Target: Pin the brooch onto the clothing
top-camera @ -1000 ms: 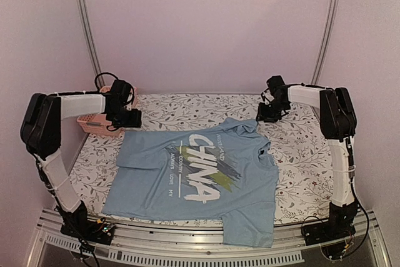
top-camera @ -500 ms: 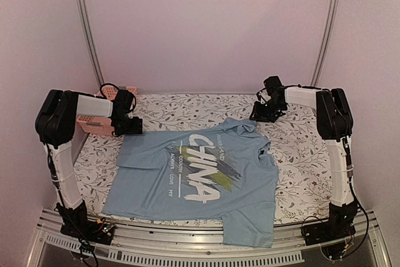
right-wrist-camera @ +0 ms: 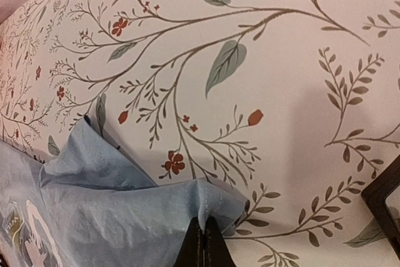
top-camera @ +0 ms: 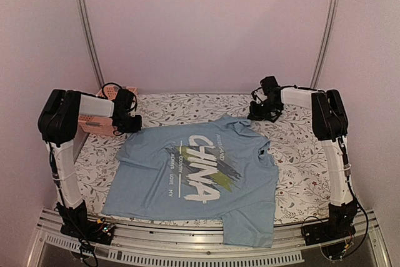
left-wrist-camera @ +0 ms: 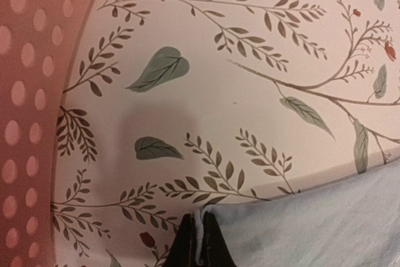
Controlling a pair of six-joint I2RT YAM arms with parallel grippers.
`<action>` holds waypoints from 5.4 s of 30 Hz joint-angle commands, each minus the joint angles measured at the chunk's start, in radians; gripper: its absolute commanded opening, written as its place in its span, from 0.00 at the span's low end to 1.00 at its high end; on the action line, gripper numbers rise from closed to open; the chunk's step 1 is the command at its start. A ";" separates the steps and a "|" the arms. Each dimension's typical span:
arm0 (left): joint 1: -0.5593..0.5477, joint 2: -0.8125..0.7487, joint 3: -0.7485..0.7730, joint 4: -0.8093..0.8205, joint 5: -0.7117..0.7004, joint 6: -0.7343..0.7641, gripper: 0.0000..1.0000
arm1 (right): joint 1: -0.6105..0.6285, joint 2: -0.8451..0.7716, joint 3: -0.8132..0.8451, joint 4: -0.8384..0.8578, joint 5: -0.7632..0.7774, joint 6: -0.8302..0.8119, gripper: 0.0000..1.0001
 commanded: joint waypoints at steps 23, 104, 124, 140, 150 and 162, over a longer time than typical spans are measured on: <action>0.000 0.047 0.181 0.147 0.082 0.157 0.00 | -0.029 0.010 0.312 0.295 -0.057 -0.343 0.00; -0.431 0.531 0.928 0.007 0.329 0.274 0.55 | 0.064 -0.307 -0.215 -0.039 0.079 -0.198 0.23; -0.477 0.686 1.043 -0.085 0.289 0.179 0.60 | 0.066 0.070 0.109 0.082 0.053 -0.101 0.24; -0.464 0.508 0.789 0.211 0.270 0.129 0.00 | 0.066 0.056 0.026 0.086 0.041 -0.126 0.18; -0.400 0.394 0.573 0.387 0.095 0.086 0.00 | 0.065 0.048 -0.017 0.088 0.071 -0.132 0.05; -0.390 0.526 0.781 0.177 0.184 0.073 0.41 | 0.062 0.064 0.076 0.081 0.046 -0.151 0.28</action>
